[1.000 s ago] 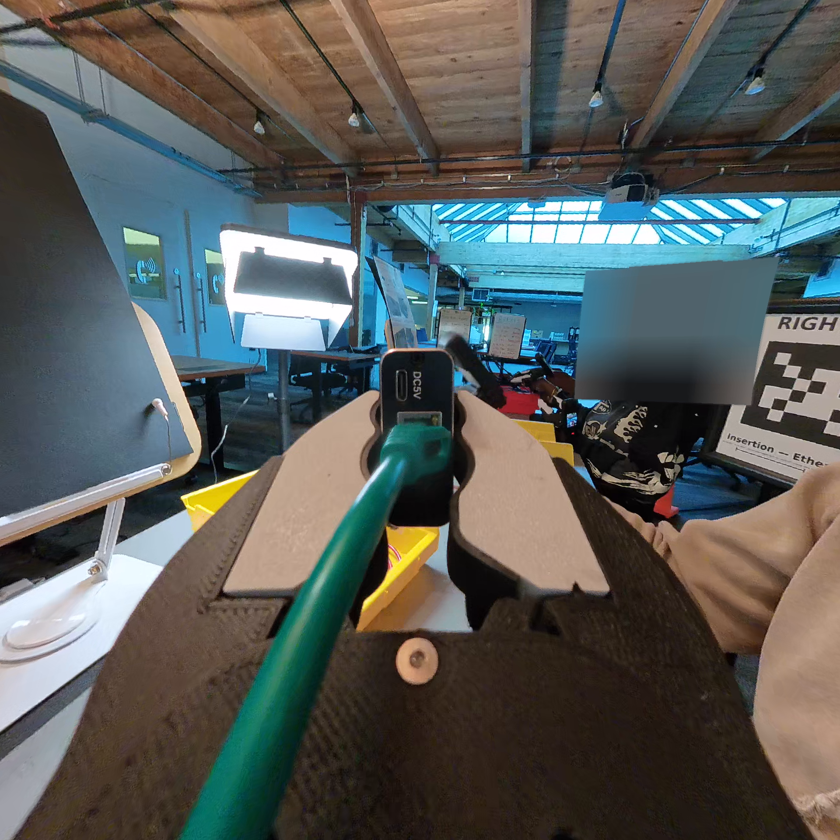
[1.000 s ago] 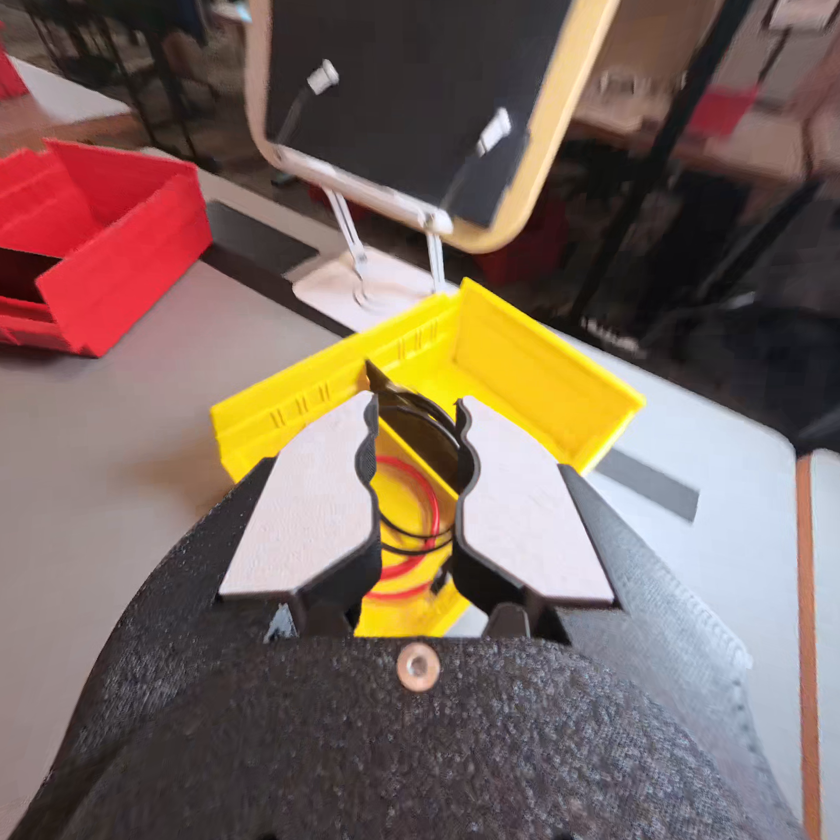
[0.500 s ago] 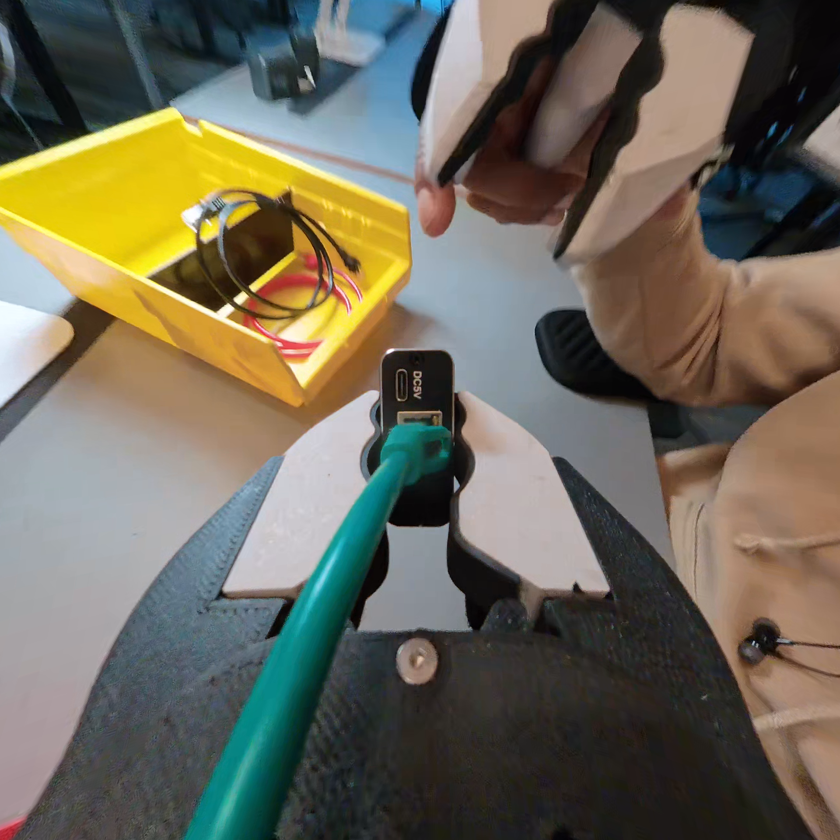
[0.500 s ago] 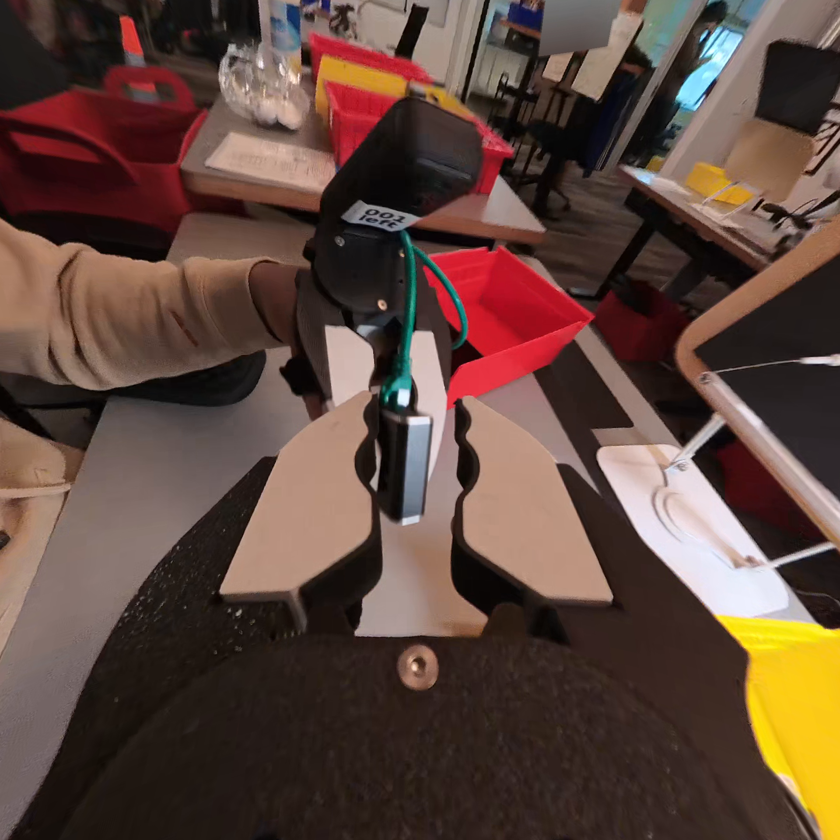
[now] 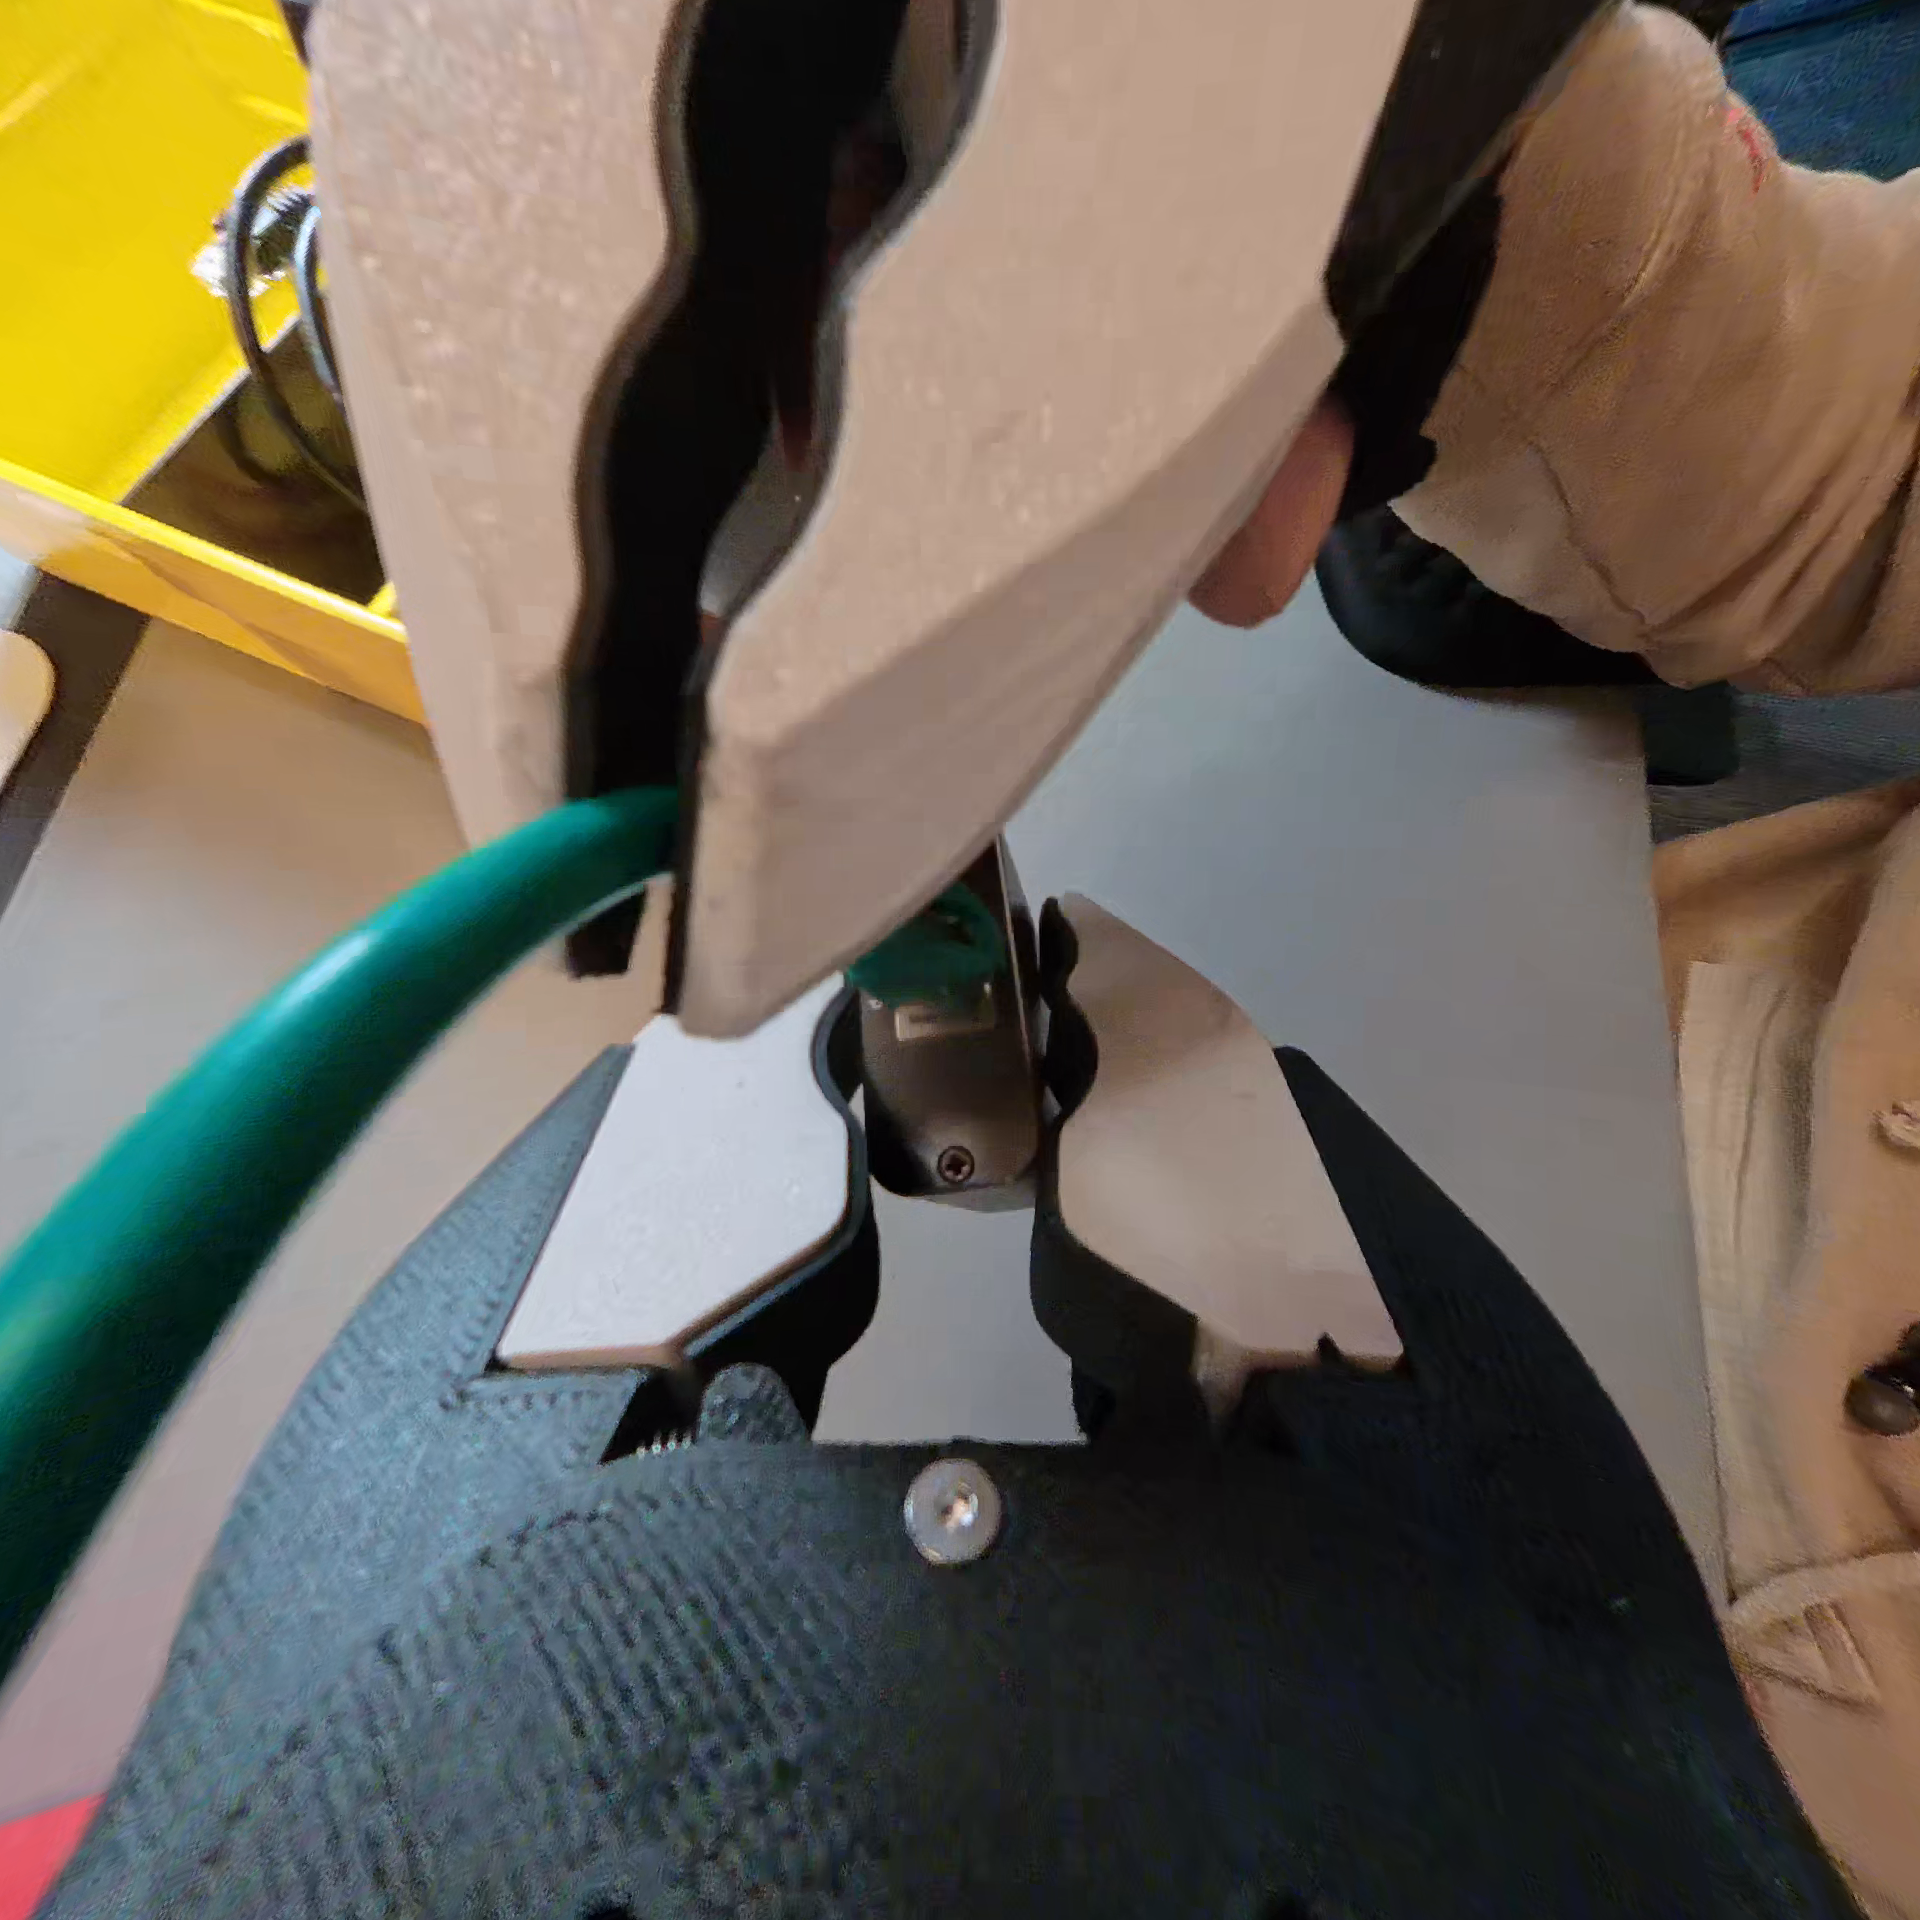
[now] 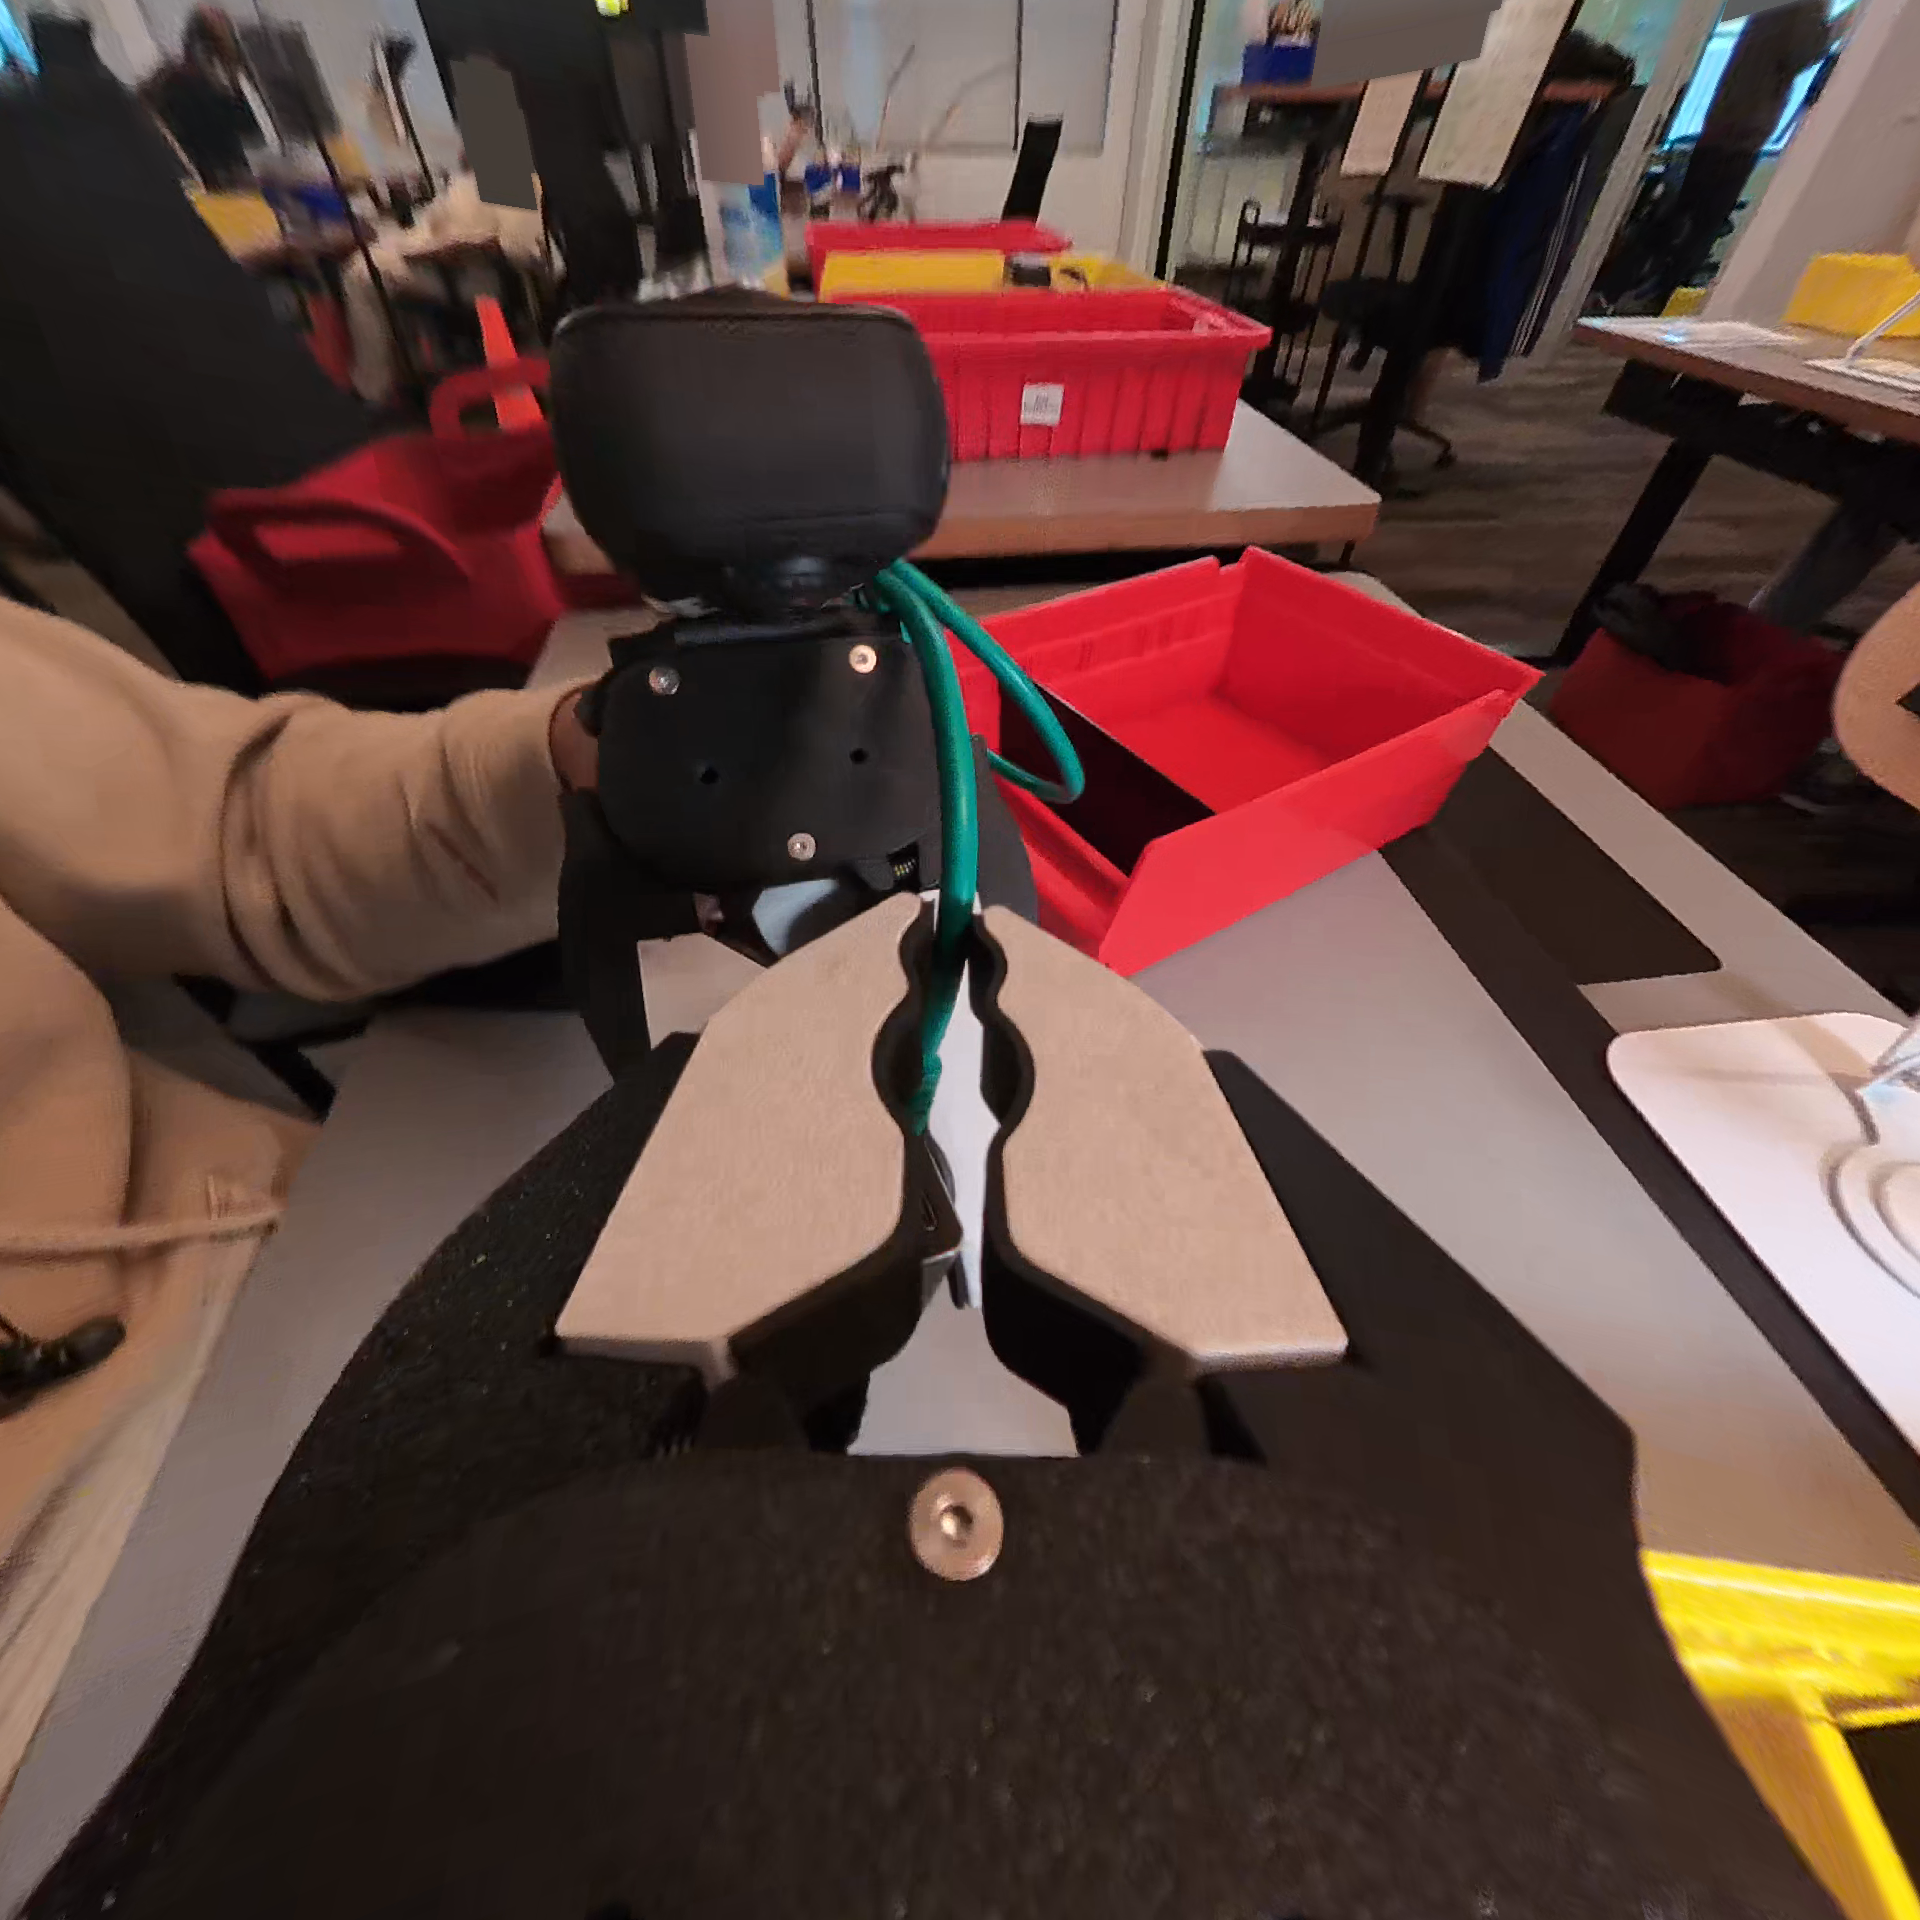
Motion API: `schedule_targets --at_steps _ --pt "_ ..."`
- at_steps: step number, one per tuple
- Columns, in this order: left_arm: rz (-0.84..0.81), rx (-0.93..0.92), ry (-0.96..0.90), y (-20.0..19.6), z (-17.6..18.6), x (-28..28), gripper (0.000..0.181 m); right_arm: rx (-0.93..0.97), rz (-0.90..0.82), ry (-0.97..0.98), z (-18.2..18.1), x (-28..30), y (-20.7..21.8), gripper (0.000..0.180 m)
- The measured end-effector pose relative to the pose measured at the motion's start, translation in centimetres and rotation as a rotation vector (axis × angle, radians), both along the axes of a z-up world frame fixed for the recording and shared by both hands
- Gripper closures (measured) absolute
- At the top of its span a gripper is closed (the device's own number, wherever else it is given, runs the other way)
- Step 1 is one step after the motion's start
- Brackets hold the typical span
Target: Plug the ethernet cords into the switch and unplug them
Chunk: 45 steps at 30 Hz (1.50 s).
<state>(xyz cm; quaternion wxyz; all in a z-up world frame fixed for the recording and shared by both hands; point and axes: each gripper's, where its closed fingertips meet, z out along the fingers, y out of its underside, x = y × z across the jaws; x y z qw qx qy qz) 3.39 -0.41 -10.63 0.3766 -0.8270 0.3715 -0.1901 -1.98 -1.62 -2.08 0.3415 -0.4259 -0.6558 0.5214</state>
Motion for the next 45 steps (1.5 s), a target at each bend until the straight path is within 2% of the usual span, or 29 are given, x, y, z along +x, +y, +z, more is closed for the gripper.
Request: schedule_targets --at_steps 2,9,15,17,19,22,24,27,29,30,32,33,35,38,45 --pt "0.016 0.004 -0.012 0.3 0.0 -0.5 0.15 -0.031 -0.023 0.017 0.1 -0.5 0.1 0.175" --pt "0.083 0.093 0.055 1.9 -0.9 -0.8 0.147 0.059 -0.114 0.051 0.3 -0.8 0.8 0.175" --pt "0.291 0.481 0.248 5.0 1.4 -0.9 0.123 0.054 -0.194 0.101 2.6 0.9 3.1 0.175" --pt "0.314 0.605 0.31 5.2 2.3 -0.5 0.118 0.044 -0.207 0.136 3.9 1.6 3.6 0.175" --pt "0.31 0.679 0.307 5.0 2.8 0.4 0.12 0.037 -0.223 0.189 5.4 2.6 4.1 0.175" --pt "0.279 0.578 0.112 4.9 1.9 1.9 0.123 0.005 -0.216 0.261 7.5 4.2 4.4 0.175" --pt "0.225 0.45 -0.179 4.5 1.9 3.3 0.119 -0.048 -0.182 0.308 8.6 4.9 3.9 0.175" --pt "0.139 0.359 -0.639 3.3 5.1 4.2 0.113 -0.123 -0.121 0.387 9.8 5.0 2.8 0.175" --pt "0.087 0.396 -0.772 2.2 7.3 4.2 0.114 -0.182 -0.083 0.438 10.1 4.7 2.0 0.175" --pt "0.07 0.439 -0.776 1.7 8.2 4.2 0.117 -0.211 -0.068 0.461 10.1 4.4 1.8 0.175" --pt "0.083 0.544 -0.693 1.2 9.3 3.3 0.15 -0.268 -0.034 0.495 10.2 4.3 1.7 0.175" --pt "0.103 0.575 -0.635 1.2 9.6 2.5 0.153 -0.3 -0.026 0.52 10.5 4.6 2.1 0.175" --pt "0.108 0.581 -0.637 0.9 11.0 0.5 0.155 -0.307 -0.043 0.5 10.4 4.9 3.1 0.176" --pt "0.102 0.555 -0.687 0.1 13.2 -2.6 0.155 -0.198 -0.072 0.401 8.4 4.5 4.2 0.174" --pt "0.11 0.529 -0.709 -1.6 15.7 -5.1 0.155 -0.246 0.015 0.31 6.2 3.2 3.0 0.171"
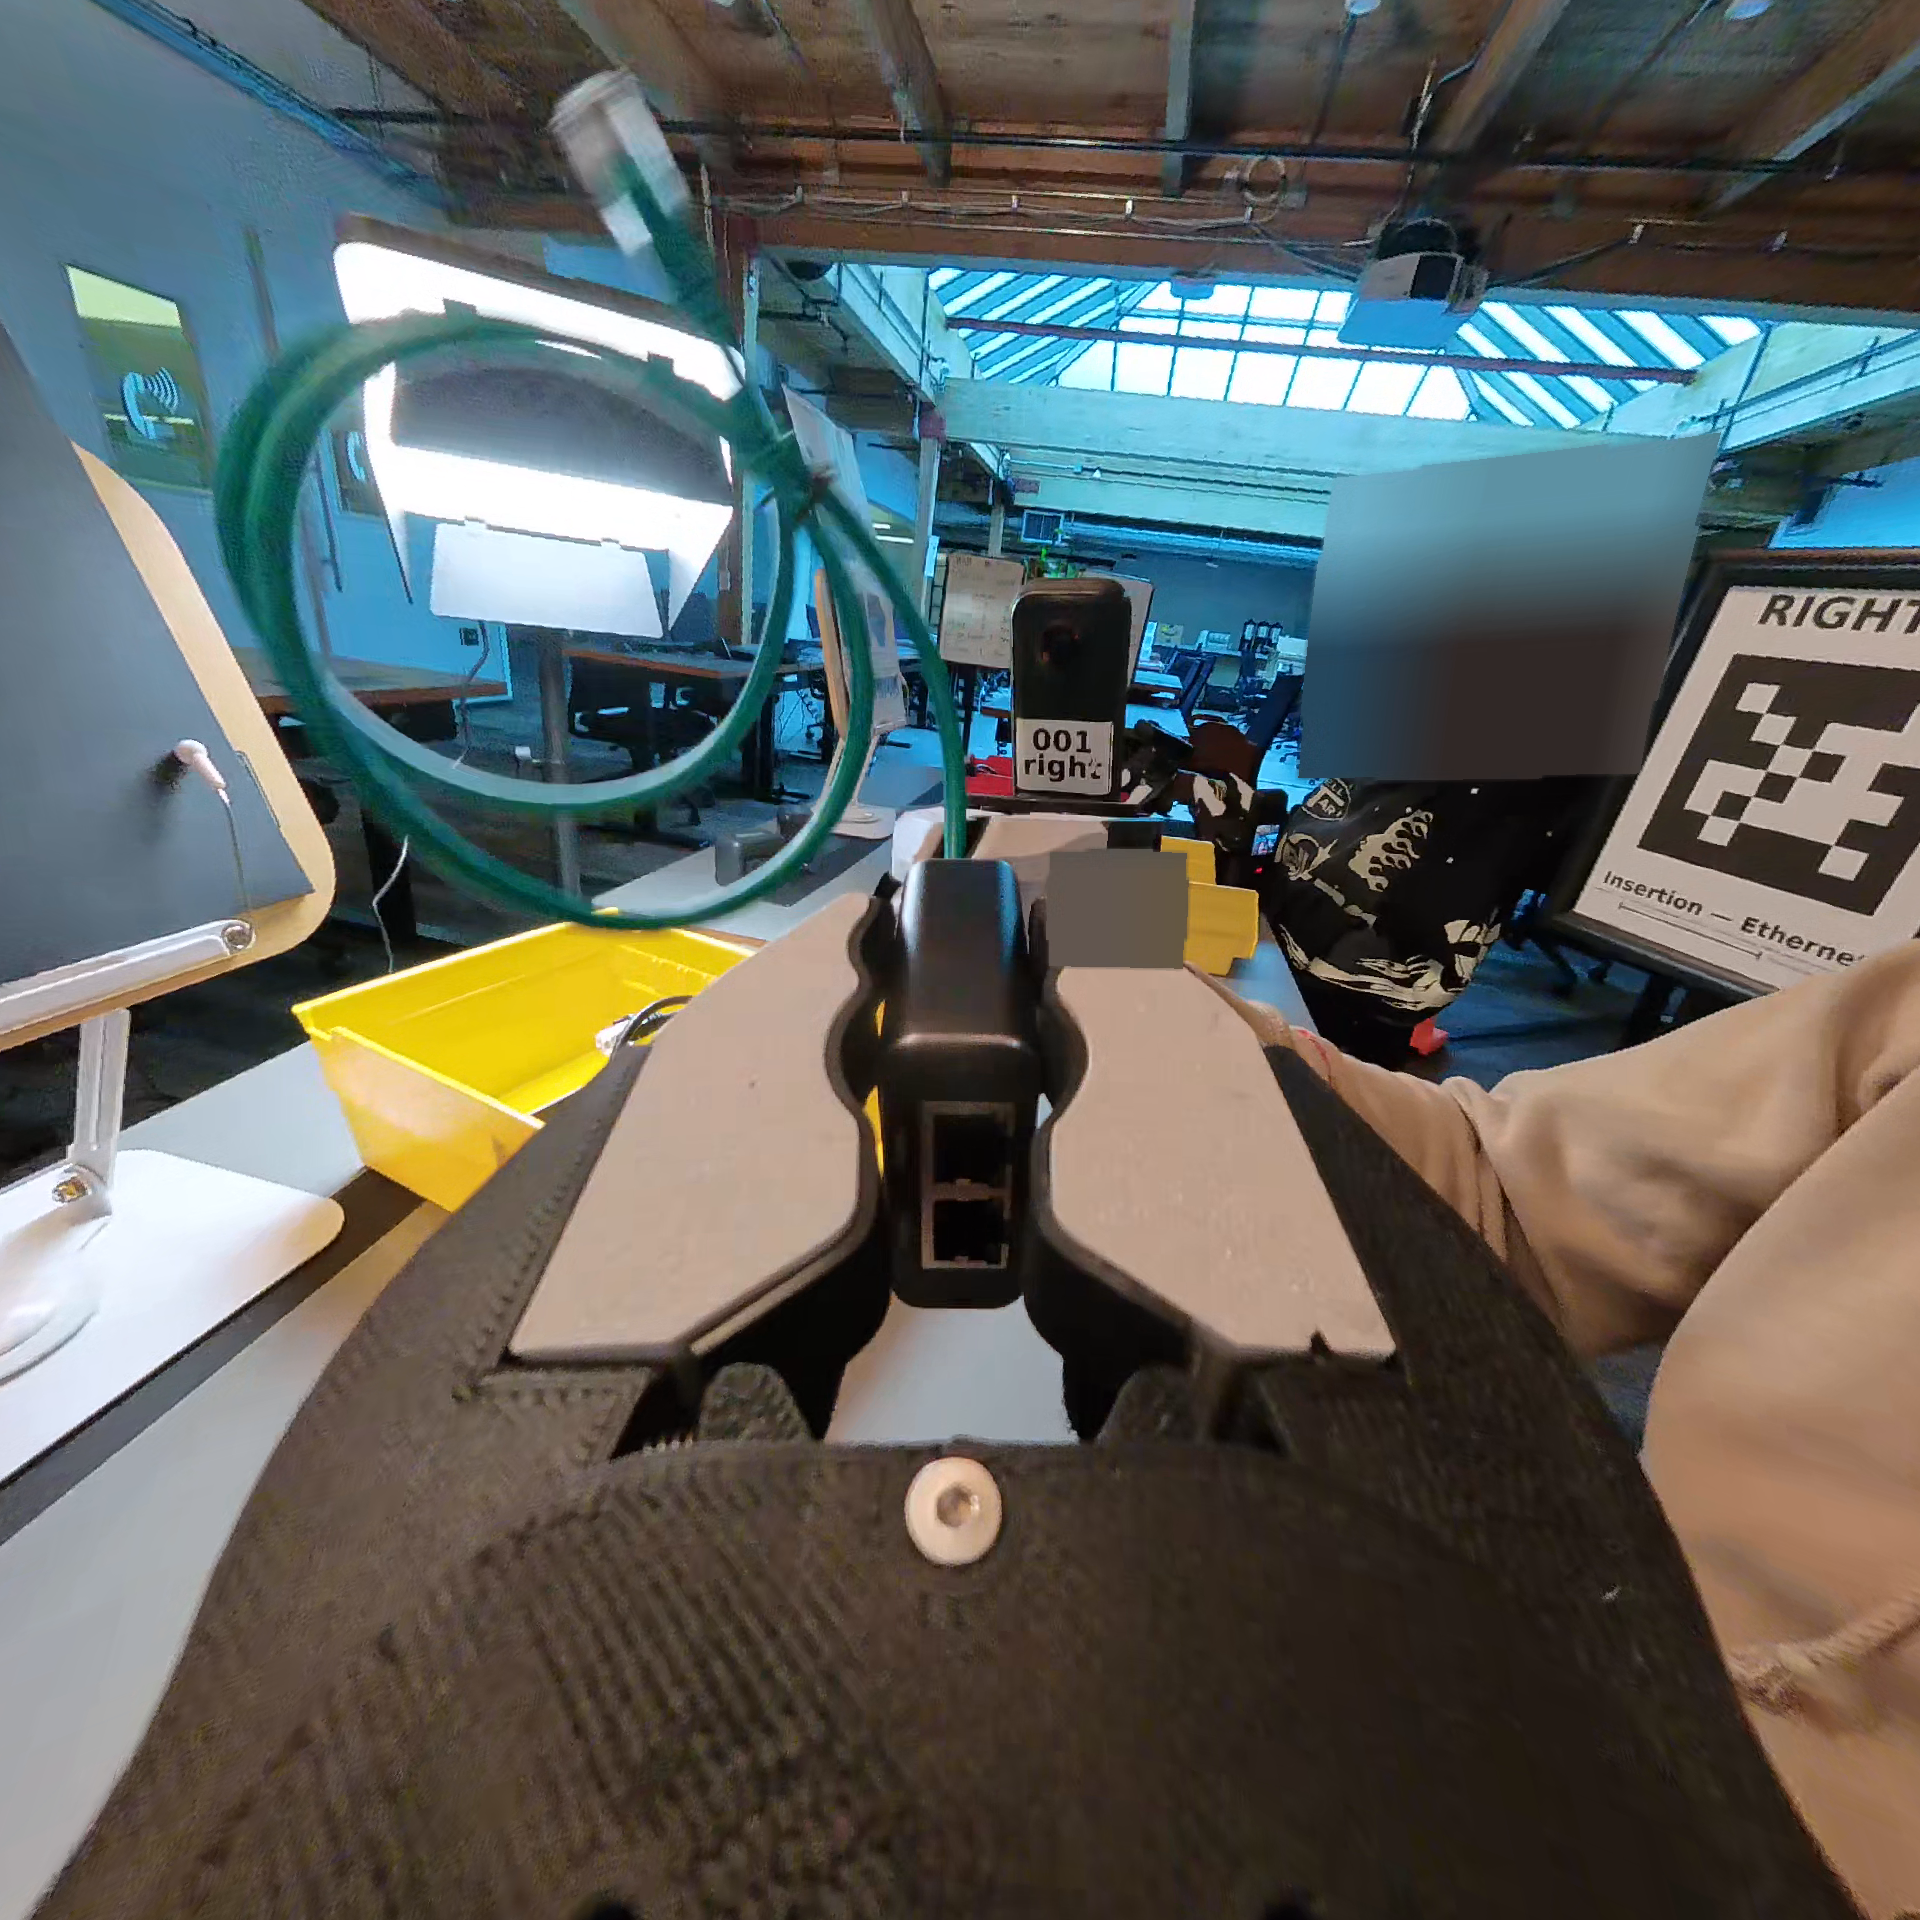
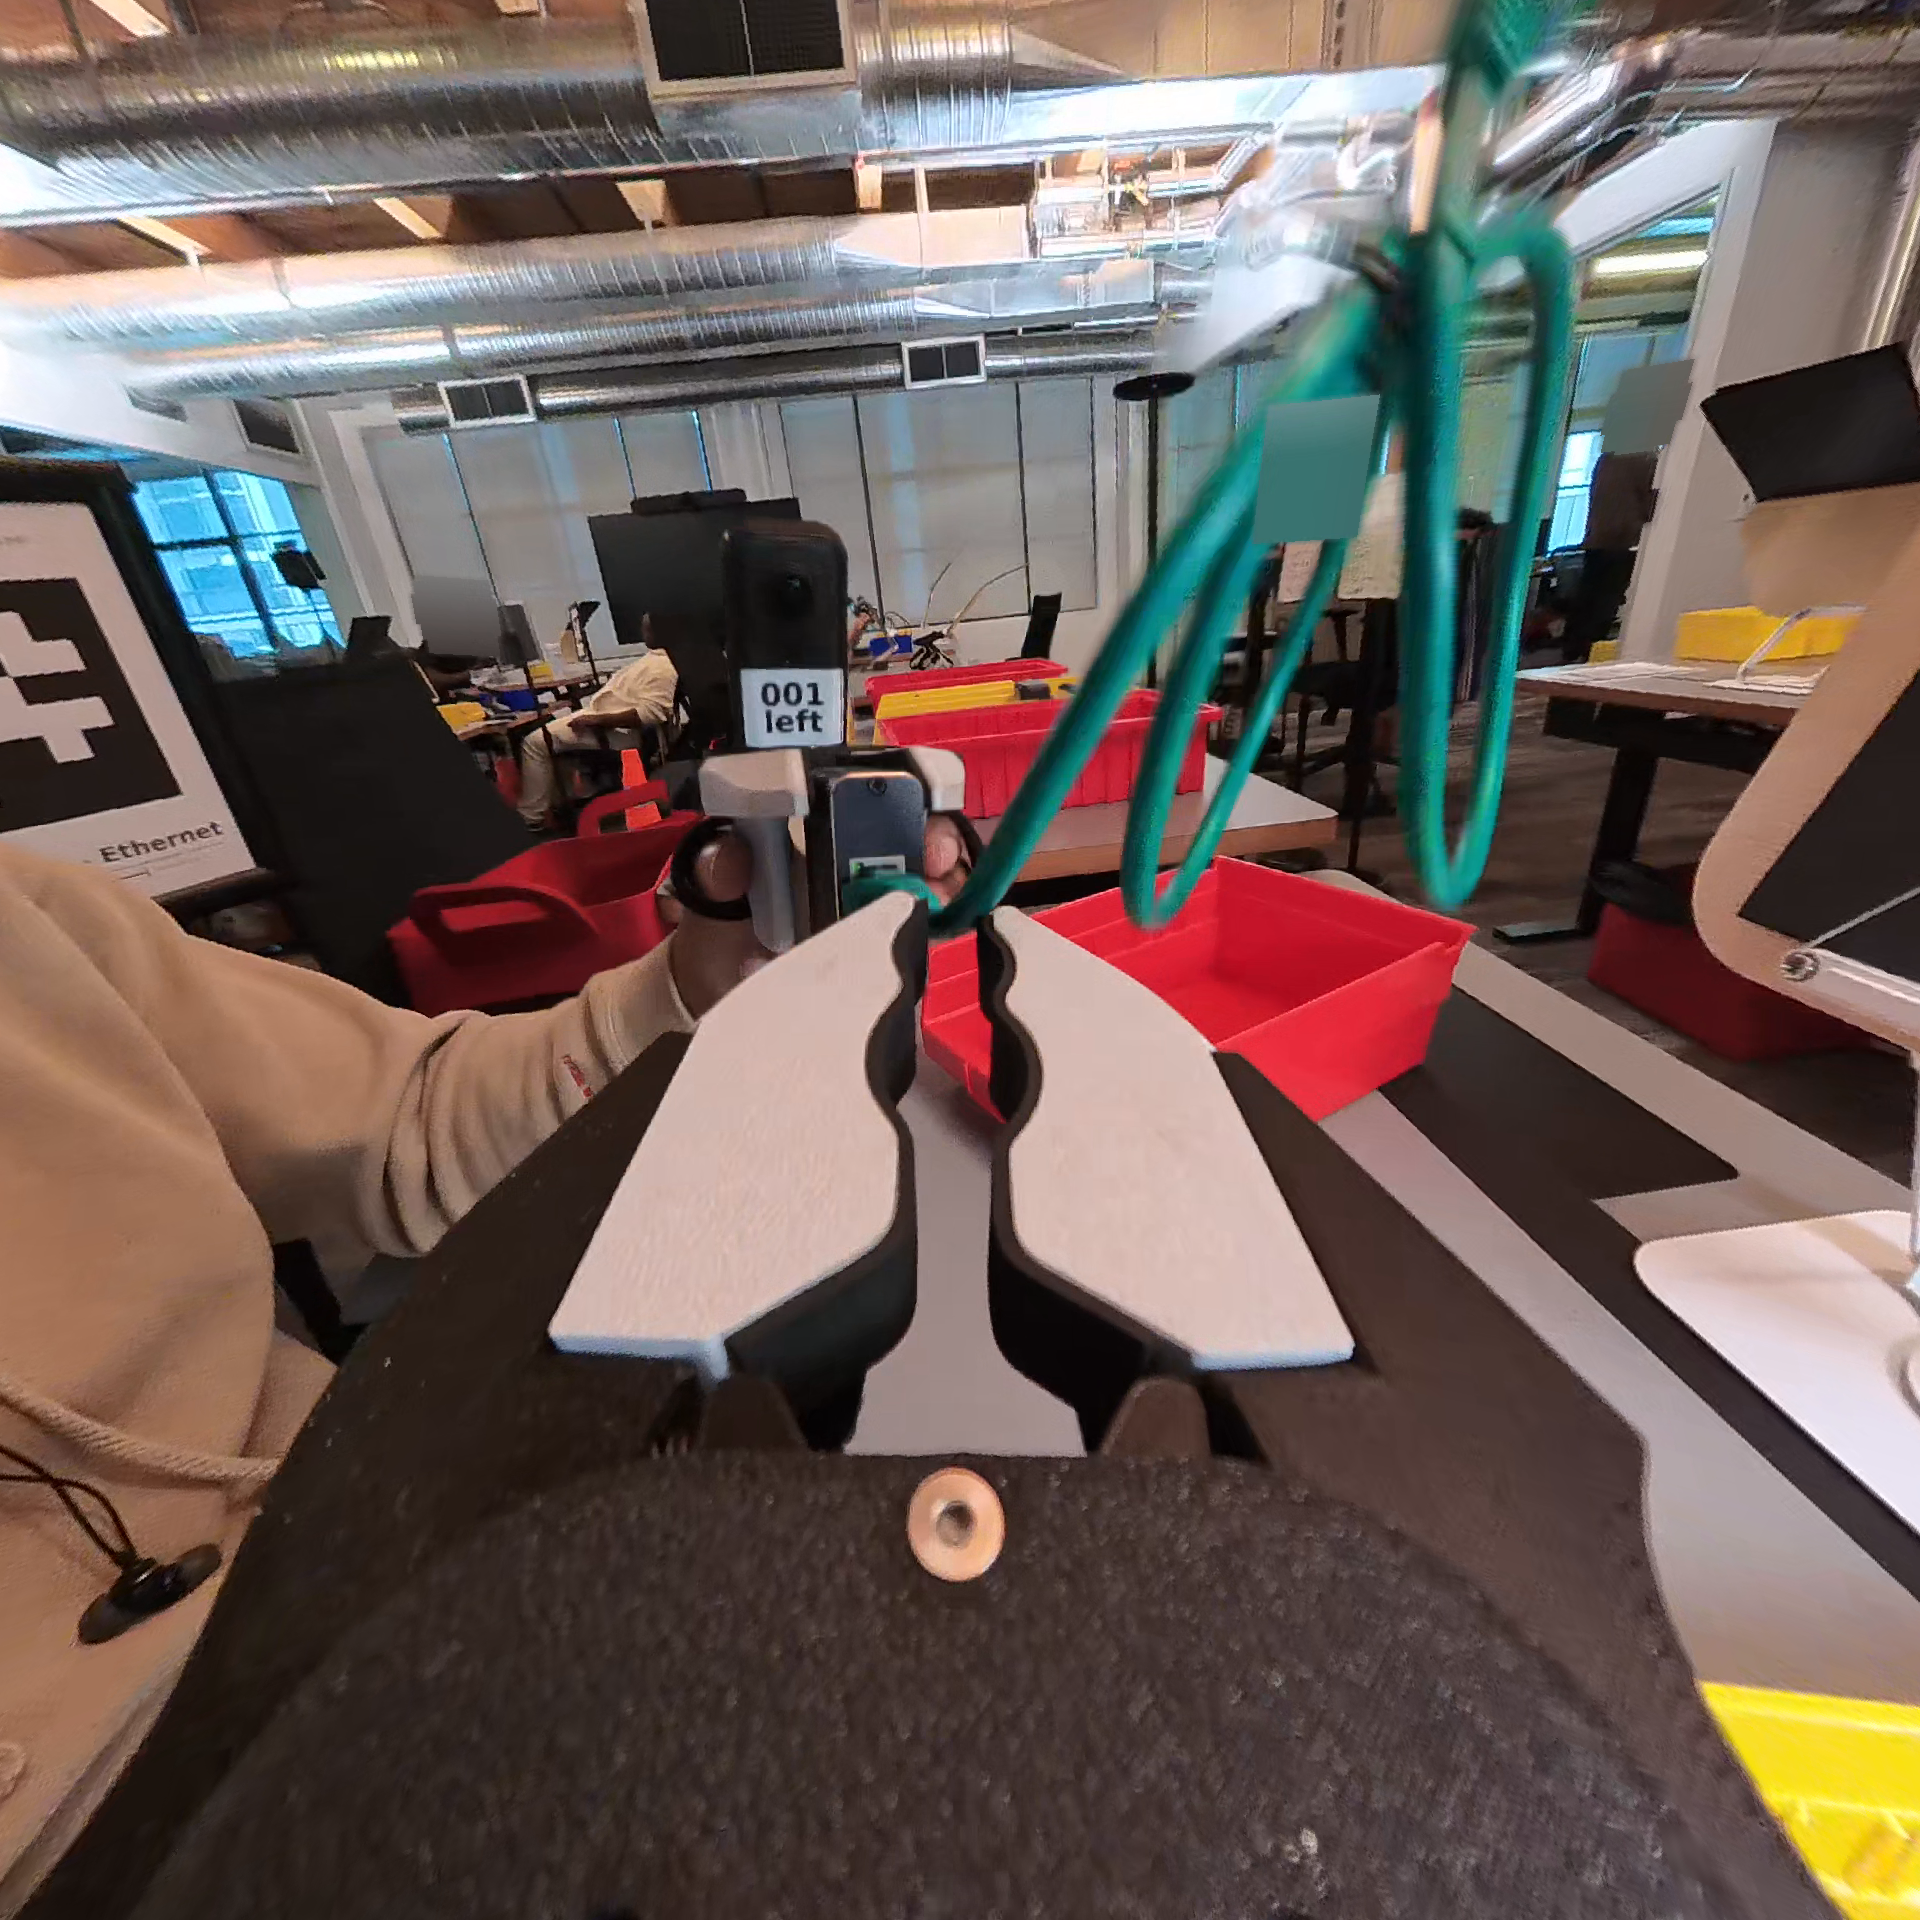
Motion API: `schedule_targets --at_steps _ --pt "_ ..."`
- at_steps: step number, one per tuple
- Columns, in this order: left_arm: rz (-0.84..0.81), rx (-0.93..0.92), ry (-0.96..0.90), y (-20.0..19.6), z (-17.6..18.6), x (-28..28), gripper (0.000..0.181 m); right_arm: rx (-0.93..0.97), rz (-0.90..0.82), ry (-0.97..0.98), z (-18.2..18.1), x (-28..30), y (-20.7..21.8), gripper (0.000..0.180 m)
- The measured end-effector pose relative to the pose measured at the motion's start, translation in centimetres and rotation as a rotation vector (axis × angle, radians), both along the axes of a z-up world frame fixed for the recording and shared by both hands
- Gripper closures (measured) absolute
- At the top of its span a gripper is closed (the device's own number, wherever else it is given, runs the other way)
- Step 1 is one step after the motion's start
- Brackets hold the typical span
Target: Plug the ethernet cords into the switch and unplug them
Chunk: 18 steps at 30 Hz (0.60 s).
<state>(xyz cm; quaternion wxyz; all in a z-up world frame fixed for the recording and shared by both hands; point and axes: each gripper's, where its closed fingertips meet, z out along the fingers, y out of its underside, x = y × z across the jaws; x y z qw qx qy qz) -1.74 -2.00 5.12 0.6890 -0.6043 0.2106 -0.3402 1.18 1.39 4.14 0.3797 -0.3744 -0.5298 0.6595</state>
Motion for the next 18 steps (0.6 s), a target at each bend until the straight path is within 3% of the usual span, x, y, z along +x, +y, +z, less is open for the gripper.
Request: schedule_targets --at_steps 8,18 --pt "-0.046 -0.027 -0.099 -0.5 0.8 -0.9 0.155 0.026 0.035 -0.026 -1.1 -0.7 -1.1 0.171" --pt "-0.115 -0.03 -0.106 -0.8 0.5 0.4 0.154 -0.133 0.234 0.009 -1.2 -1.3 -4.1 0.163"
